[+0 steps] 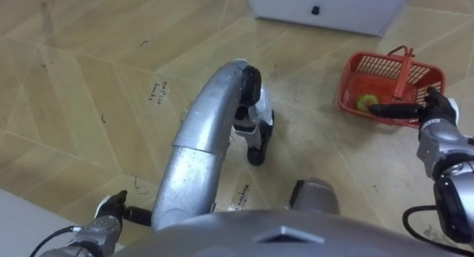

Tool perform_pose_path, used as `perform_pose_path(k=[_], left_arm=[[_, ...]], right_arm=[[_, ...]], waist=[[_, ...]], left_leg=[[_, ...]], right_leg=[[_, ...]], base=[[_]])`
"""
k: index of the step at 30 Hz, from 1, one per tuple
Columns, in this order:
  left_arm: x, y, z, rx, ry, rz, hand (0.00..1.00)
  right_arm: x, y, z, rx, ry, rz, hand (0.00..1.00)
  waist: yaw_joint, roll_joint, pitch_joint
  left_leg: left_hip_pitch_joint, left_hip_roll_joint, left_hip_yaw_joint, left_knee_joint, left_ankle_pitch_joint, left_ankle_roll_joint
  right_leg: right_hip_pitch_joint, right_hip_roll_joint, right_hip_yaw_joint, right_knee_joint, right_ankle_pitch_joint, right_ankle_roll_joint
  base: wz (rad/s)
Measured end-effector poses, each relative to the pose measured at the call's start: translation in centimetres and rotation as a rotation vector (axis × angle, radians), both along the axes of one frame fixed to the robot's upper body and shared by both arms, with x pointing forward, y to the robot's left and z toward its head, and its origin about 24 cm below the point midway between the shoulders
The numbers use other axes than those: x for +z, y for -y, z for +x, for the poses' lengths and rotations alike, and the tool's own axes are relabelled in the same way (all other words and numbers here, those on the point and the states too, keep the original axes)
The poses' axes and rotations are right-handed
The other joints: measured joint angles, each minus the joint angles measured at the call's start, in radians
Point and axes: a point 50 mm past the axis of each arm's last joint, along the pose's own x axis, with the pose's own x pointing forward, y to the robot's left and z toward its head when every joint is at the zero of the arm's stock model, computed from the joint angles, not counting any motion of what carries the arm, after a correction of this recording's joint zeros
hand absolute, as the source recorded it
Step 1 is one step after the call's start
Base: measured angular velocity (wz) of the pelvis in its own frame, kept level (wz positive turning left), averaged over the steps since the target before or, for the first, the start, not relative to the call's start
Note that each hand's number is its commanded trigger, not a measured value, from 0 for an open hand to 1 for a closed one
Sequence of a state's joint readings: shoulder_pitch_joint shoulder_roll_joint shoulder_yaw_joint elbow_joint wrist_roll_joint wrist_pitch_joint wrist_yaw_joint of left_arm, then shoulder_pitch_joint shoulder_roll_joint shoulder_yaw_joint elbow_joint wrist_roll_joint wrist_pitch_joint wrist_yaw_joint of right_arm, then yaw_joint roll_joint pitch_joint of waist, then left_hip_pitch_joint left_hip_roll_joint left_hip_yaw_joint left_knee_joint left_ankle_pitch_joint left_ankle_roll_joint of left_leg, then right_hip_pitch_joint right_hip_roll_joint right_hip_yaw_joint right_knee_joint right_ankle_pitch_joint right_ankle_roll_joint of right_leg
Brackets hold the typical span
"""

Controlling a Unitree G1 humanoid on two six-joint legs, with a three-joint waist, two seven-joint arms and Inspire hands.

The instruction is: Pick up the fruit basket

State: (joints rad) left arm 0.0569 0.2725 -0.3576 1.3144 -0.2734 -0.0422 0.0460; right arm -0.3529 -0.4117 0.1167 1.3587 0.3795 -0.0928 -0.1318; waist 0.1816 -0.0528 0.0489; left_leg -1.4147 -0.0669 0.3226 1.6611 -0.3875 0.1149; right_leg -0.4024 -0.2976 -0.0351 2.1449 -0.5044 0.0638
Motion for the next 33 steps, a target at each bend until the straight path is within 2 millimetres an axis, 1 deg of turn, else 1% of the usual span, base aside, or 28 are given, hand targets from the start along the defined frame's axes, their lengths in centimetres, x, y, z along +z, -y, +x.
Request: perform_pose_path(k=[3,4,7,11,12,13,14,15,17,20,26,29,33], left_arm=[[0.0,0.1,0.0,-0.005,-0.001,-0.008,0.00],[0.0,0.1,0.0,-0.010,-0.002,-0.009,0.00],[-0.1,0.3,0.2,-0.040,-0.007,-0.011,0.00],[-0.2,0.7,0.3,-0.056,-0.008,-0.019,0.00],[-0.2,0.8,0.3,-0.061,-0.009,-0.019,0.00],[-0.2,0.9,0.4,-0.068,-0.010,-0.021,0.00],[-0.2,1.0,0.4,-0.078,-0.011,-0.020,0.00],[-0.2,1.0,0.5,-0.081,-0.011,-0.020,0.00],[-0.3,1.2,0.6,-0.093,-0.010,-0.012,0.00],[-0.3,1.3,0.9,-0.111,-0.006,-0.007,0.00],[-0.3,1.4,1.0,-0.114,-0.005,-0.003,0.00],[-0.3,1.4,1.1,-0.113,-0.009,-0.001,0.00],[-0.3,1.5,1.4,-0.114,-0.009,0.001,0.00]], right_arm=[[0.1,0.0,0.2,0.007,0.004,0.002,0.00],[0.2,-0.1,0.4,0.014,0.006,0.000,0.00],[0.6,-0.3,1.1,0.030,0.019,-0.005,0.00],[0.6,-0.5,1.5,0.050,0.020,-0.011,0.00],[0.6,-0.6,1.5,0.051,0.020,-0.011,0.10],[0.7,-0.6,1.5,0.054,0.019,-0.013,0.31],[0.7,-0.6,1.5,0.052,0.020,-0.012,0.66],[0.7,-0.6,1.5,0.051,0.021,-0.012,0.71],[0.6,-0.7,1.5,0.054,0.018,-0.014,1.00],[0.3,-1.2,1.6,0.047,0.018,-0.005,1.00],[0.0,-1.8,1.5,0.037,0.020,0.018,1.00],[-0.2,-2.1,1.5,0.052,0.007,0.023,1.00],[-0.5,-2.7,1.6,0.060,0.005,0.039,1.00]], waist=[[0.006,0.000,0.0003],[0.008,-0.003,0.0018],[0.012,-0.004,0.0031],[0.014,-0.006,0.0041],[0.014,-0.007,0.0047],[0.014,-0.009,0.0060],[0.014,-0.012,0.0075],[0.014,-0.013,0.0081],[0.015,-0.017,0.0103],[0.015,-0.024,0.0145],[0.017,-0.032,0.0194],[0.018,-0.035,0.0208],[0.019,-0.035,0.0206]], left_leg=[[0.000,0.000,0.001,-0.001,0.001,0.001],[-0.001,0.000,0.002,-0.002,0.001,0.001],[-0.005,0.001,0.005,-0.008,0.008,-0.001],[-0.005,0.000,0.006,-0.014,0.019,-0.001],[-0.005,0.000,0.006,-0.015,0.020,-0.001],[-0.005,0.000,0.007,-0.016,0.022,-0.001],[-0.005,0.000,0.007,-0.017,0.024,0.000],[-0.005,0.000,0.006,-0.017,0.025,0.000],[-0.005,0.000,0.006,-0.017,0.027,0.001],[-0.005,0.001,0.005,-0.017,0.029,-0.001],[-0.006,0.002,0.003,-0.015,0.031,0.001],[-0.006,0.002,0.004,-0.015,0.032,0.003],[-0.007,0.000,0.003,-0.014,0.033,0.004]], right_leg=[[-0.005,0.000,0.001,0.003,0.000,0.001],[-0.009,-0.001,0.003,0.005,0.000,0.001],[-0.019,-0.005,0.001,0.013,-0.003,0.002],[-0.020,-0.007,-0.003,0.019,-0.003,0.001],[-0.020,-0.007,-0.003,0.020,-0.004,0.001],[-0.021,-0.008,-0.003,0.021,-0.004,0.000],[-0.021,-0.008,-0.004,0.023,-0.004,0.000],[-0.021,-0.008,-0.004,0.023,-0.004,0.000],[-0.021,-0.008,-0.004,0.027,-0.004,0.000],[-0.023,-0.005,-0.003,0.032,-0.004,0.000],[-0.024,-0.004,-0.003,0.035,-0.004,0.000],[-0.024,-0.005,-0.003,0.035,-0.004,0.000],[-0.023,-0.005,-0.004,0.035,-0.004,0.000]], base=[[-0.01],[-0.05],[-0.02],[0.02],[0.00],[0.00],[0.00],[0.00],[0.00],[0.00],[0.00],[0.00],[0.00]])
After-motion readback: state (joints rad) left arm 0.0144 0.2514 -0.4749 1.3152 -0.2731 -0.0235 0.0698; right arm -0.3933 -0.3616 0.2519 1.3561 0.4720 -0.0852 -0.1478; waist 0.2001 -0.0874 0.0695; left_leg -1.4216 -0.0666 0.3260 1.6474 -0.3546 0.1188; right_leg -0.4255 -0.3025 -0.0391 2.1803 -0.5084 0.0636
